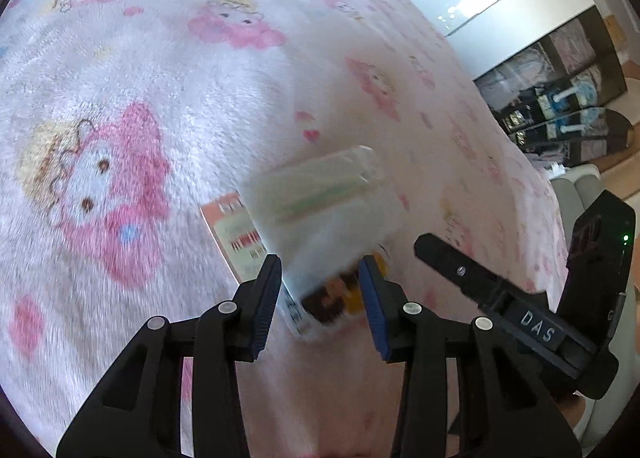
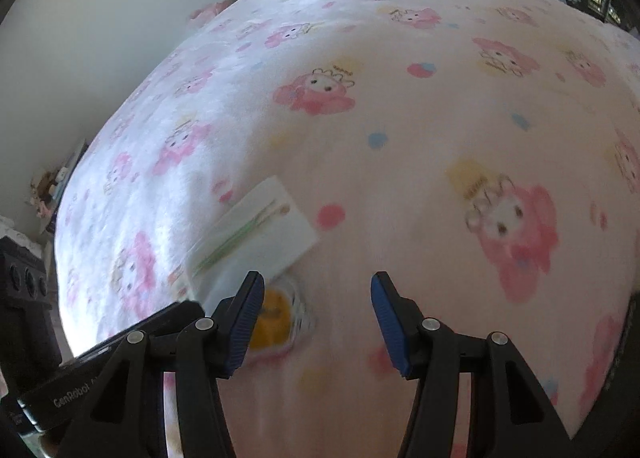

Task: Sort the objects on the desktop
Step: 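Grasp the clear plastic bag with the green stick with the right gripper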

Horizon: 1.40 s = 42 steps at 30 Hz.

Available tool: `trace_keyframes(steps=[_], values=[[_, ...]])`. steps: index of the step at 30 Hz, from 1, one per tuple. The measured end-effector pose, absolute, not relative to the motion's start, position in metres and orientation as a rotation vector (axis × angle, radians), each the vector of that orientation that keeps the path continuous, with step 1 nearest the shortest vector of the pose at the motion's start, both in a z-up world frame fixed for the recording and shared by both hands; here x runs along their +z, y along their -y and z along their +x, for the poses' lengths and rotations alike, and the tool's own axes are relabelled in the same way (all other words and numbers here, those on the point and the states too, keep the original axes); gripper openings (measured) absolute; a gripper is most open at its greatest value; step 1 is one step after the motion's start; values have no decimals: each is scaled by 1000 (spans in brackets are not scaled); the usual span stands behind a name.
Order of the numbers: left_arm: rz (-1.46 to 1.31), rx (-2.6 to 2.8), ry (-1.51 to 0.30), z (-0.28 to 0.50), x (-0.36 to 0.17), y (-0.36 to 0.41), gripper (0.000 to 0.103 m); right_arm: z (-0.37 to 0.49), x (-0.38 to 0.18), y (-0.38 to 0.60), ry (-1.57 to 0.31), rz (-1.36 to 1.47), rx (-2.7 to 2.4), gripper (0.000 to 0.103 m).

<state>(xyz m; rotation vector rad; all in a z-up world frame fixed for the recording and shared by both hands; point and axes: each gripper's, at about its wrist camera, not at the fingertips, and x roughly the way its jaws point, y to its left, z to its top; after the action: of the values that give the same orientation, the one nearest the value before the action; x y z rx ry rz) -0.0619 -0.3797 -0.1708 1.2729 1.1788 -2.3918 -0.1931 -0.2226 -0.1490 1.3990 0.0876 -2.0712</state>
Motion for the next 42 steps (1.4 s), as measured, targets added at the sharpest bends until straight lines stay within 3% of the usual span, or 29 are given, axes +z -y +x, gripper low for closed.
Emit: trace_keyframes(steps=[6,7,8,9,14,23,25,27,29,31,32,33,34,35,42], values=[[1239,-2379,-1201,-73,-181,392,40,-220,-163,241,-44,1390,-2036,51],[1235,-2379,-1206,-75,-182,393,37,-222,-167,245,-44,1398,-2010,47],[1236,-2384,-1210,-75,-182,393,29,-223,-170,248,-41,1409,-1973,34],[1241,-2389,-1221,-77,-182,393,27,-223,-174,251,-42,1426,-1942,21],[1267,-2419,-1256,-77,-177,385,26,-211,-170,242,7,1422,-1865,9],[1264,-2360,-1254,-70,-174,389,27,-213,-156,231,-3,1409,-1986,9],[1230,-2362,-1247,-71,-171,396,30,-225,-158,231,40,1425,-1995,16],[1220,-2355,-1254,-75,-174,401,34,-235,-165,239,47,1422,-1998,38],[1227,-2338,-1266,-82,-181,405,34,-243,-173,247,48,1423,-1989,42],[1229,-2343,-1281,-89,-186,406,34,-247,-184,254,62,1443,-1940,40],[1233,-2349,-1273,-91,-185,405,32,-247,-188,255,86,1455,-1903,24],[1240,-2354,-1257,-91,-184,403,25,-244,-188,252,102,1452,-1882,15],[1251,-2366,-1253,-92,-183,401,14,-241,-187,251,114,1447,-1862,14],[1265,-2376,-1263,-91,-182,398,13,-234,-184,247,116,1443,-1843,10],[1395,-2419,-1235,-70,-171,363,13,-174,-168,210,96,1467,-1794,7]])
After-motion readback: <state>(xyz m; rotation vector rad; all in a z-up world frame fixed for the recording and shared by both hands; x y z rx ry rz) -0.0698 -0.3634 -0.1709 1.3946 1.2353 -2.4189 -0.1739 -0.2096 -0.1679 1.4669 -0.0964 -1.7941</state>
